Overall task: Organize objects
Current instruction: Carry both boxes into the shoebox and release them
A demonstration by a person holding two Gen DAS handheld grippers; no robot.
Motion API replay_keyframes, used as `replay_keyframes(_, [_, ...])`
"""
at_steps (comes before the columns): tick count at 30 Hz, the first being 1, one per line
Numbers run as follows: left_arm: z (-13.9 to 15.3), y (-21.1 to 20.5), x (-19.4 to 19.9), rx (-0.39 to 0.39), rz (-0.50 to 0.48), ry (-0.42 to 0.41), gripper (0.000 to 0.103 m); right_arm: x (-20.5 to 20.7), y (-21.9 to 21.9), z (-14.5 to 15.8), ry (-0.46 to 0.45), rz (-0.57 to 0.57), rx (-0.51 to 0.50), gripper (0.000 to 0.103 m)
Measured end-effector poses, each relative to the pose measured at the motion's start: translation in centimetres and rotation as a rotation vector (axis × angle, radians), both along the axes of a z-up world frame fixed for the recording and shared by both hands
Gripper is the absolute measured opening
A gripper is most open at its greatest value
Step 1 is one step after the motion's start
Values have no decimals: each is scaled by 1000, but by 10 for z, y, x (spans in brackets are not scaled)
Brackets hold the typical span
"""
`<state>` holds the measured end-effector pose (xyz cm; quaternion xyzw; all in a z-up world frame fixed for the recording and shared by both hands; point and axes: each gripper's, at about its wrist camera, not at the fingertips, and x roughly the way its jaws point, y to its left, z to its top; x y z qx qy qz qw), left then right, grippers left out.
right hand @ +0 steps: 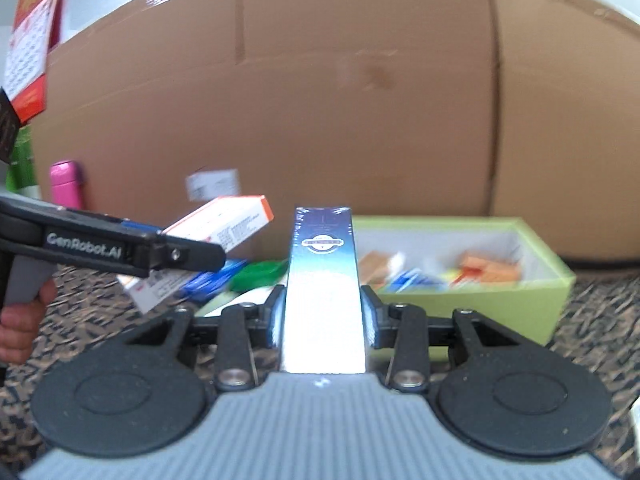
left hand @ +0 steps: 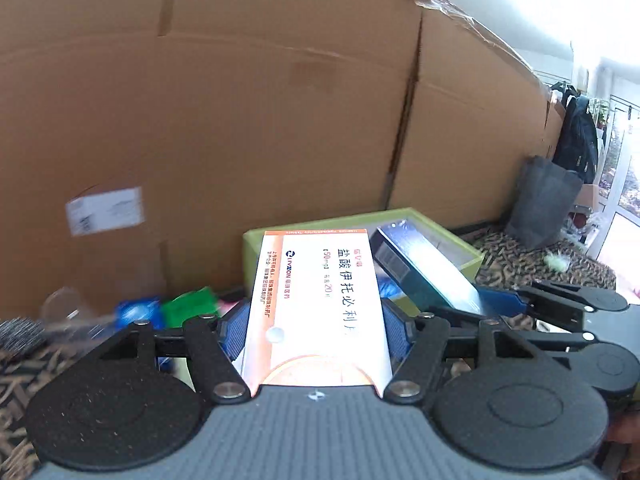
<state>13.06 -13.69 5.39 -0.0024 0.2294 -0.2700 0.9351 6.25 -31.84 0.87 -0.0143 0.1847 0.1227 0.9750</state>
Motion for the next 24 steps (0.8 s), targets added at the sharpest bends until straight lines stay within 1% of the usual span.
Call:
replay_keyframes(3, [3, -29, 25, -13, -22, 12, 68, 25, -18, 6, -17, -43, -47, 38])
replay_keyframes(5, [2, -47, 44, -22, -25, 25, 68, 44, -28, 7, -9, -61, -85, 38])
replay_keyframes(9, [-4, -80, 82, -39, -11, 89, 68, 83, -50, 5, 21, -112, -116, 38])
replay_keyframes(11, [-6, -94, 97, -36, -6, 95, 68, 98, -59, 3, 36, -131, -116, 38])
replay_keyframes(14, [-7, -111, 112, -41, 3, 90, 68, 116, -73, -2, 44, -153, -129, 38])
replay_keyframes(17, [-10, -126, 122, -38, -1, 103, 68, 127, -83, -5, 42, -170, -142, 38])
replay_keyframes(20, [-18, -136, 130, -57, -3, 122, 69, 135, -89, -10, 39, -195, -147, 38])
replay_keyframes(22, [-25, -141, 133, -64, -8, 121, 69, 143, -92, -17, 46, -210, -154, 38])
replay_keyframes(23, [-29, -142, 134, -58, -14, 117, 72, 146, -94, -22, 46, -220, -163, 38])
replay_keyframes(24, [-33, -143, 135, -43, -21, 117, 81, 149, -95, -27, 46, -227, -180, 38])
